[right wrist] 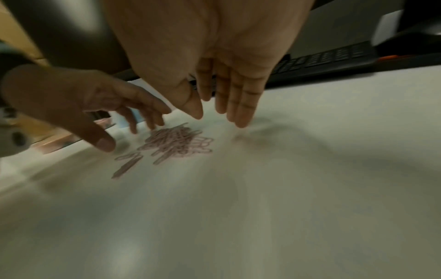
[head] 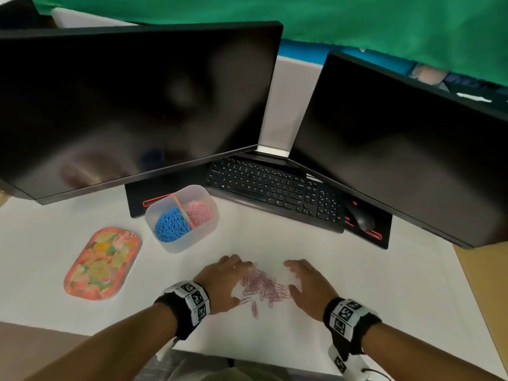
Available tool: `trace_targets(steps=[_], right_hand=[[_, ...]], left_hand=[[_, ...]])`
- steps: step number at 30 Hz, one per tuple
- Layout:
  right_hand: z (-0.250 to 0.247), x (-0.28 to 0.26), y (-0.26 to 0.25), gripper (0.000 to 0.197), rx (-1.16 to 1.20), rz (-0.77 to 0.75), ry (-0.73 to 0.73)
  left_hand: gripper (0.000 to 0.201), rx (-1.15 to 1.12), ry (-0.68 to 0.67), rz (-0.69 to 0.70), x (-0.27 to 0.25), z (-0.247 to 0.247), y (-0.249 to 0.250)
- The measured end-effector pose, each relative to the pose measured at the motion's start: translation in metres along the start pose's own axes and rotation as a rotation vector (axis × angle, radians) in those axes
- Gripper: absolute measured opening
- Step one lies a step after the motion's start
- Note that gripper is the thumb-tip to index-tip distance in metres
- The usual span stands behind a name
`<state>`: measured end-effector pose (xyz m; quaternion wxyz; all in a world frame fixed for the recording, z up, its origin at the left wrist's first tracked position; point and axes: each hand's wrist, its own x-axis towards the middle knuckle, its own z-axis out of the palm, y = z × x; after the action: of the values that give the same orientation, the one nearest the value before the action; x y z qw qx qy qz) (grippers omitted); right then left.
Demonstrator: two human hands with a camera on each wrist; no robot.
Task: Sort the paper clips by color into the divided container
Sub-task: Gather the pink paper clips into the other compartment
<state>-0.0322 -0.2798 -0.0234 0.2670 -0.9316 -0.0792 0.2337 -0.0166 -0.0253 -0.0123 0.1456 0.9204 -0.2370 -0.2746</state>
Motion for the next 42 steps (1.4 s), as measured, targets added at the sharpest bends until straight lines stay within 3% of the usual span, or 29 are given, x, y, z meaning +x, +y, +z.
trace_targets(steps=[2,6,12,15,18,21,23,30,33,38,42], right_hand=[[0.002,-0.004,0.008,0.059,-0.021,0.131,-0.020],[0.016,-0.002,-0.005,0.058,0.000,0.142,-0.081],[0.022,0.015,-0.037,0.042,0.081,0.098,-0.039],[0.019,0.018,-0.044,0.040,0.072,0.064,-0.060],[0.017,0.015,-0.041,0.063,0.055,0.088,-0.097],[0.019,0.008,-0.034,0.090,-0.075,0.086,-0.172],[0.024,0.006,-0.035,0.092,-0.110,0.066,-0.184],[0.025,0.033,-0.042,0.084,-0.023,0.020,-0.146],[0.020,0.038,-0.042,0.065,-0.018,-0.018,-0.143],[0.016,0.039,-0.047,0.022,-0.034,-0.082,-0.103],[0.012,0.042,-0.051,0.013,-0.063,-0.095,-0.143]], left_hand=[[0.105,0.001,-0.005,-0.126,0.000,0.004,0.000],[0.121,0.015,-0.032,-0.188,0.006,0.012,0.014],[0.099,-0.070,0.022,-0.179,0.024,0.016,0.024],[0.077,-0.115,0.053,-0.157,0.025,0.013,0.024],[0.067,-0.134,0.073,-0.150,0.022,0.015,0.020],[0.086,-0.152,0.065,-0.196,0.018,0.022,0.015],[0.089,-0.147,0.050,-0.201,0.016,0.025,0.018],[0.044,-0.225,0.104,-0.164,0.020,0.017,0.020],[0.031,-0.235,0.124,-0.145,0.022,0.017,0.014],[0.025,-0.203,0.160,-0.155,0.028,0.018,0.012],[0.023,-0.178,0.187,-0.174,0.031,0.019,0.016]])
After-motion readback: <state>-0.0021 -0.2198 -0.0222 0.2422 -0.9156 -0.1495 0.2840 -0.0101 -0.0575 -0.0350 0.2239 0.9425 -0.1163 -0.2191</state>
